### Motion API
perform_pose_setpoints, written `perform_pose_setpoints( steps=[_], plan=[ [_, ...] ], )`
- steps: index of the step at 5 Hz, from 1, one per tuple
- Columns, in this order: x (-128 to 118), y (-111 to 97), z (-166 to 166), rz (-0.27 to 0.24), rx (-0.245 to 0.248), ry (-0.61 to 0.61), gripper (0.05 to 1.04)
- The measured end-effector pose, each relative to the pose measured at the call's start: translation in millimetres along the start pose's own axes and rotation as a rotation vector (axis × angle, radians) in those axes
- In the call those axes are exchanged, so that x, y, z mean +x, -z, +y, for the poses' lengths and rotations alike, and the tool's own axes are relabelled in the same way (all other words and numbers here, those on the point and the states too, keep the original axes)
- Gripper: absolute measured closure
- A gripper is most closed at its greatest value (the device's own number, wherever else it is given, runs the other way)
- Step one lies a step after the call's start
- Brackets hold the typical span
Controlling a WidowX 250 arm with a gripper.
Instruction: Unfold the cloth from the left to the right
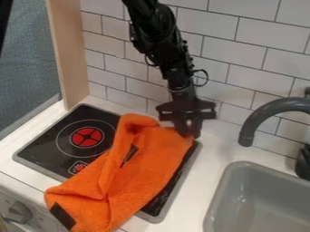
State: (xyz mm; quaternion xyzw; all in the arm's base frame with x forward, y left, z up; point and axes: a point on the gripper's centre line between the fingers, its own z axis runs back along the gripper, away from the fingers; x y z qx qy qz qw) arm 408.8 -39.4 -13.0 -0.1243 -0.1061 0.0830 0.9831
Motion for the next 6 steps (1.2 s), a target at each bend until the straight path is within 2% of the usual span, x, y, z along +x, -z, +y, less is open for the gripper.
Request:
perform_pose_setpoints(
  steps=[2, 4, 5, 6],
  plan=[
    [0, -7, 2, -0.018, 0.021, -0.015, 0.093],
    [4, -31, -6, -0.053, 0.001, -0.017, 0.085],
    [4, -53, -12, -0.078, -0.015, -0.025, 0.085],
    [2, -85, -12, -0.137, -0.036, -0.030, 0.085]
  ],
)
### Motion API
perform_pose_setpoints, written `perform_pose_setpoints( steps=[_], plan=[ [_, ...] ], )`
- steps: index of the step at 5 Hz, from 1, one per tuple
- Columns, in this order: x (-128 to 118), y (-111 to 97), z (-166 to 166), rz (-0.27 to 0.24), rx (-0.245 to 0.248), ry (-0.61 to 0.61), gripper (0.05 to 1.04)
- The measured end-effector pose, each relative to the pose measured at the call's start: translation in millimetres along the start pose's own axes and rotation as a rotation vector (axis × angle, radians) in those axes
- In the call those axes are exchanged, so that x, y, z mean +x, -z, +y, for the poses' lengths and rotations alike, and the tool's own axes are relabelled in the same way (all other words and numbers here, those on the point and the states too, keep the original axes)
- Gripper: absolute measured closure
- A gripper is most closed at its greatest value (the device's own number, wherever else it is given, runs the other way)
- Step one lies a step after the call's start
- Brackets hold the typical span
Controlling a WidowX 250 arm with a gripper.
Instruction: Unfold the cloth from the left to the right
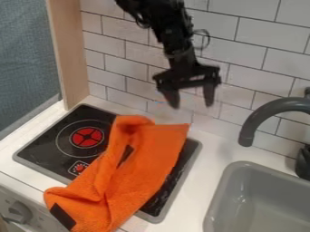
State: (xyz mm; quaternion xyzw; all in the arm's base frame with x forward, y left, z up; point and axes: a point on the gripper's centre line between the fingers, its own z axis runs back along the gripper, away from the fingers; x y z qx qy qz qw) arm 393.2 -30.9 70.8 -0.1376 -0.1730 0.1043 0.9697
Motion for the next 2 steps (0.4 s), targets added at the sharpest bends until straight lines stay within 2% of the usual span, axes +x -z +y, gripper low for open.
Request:
perform_pose_setpoints(
  steps=[1, 2],
  plan=[
    [-4.1, -24.3, 6.2, -0.014, 0.035, 0.067, 0.085],
    [-3.4, -25.5, 7.1, -0.017, 0.036, 0.070, 0.085]
  ],
)
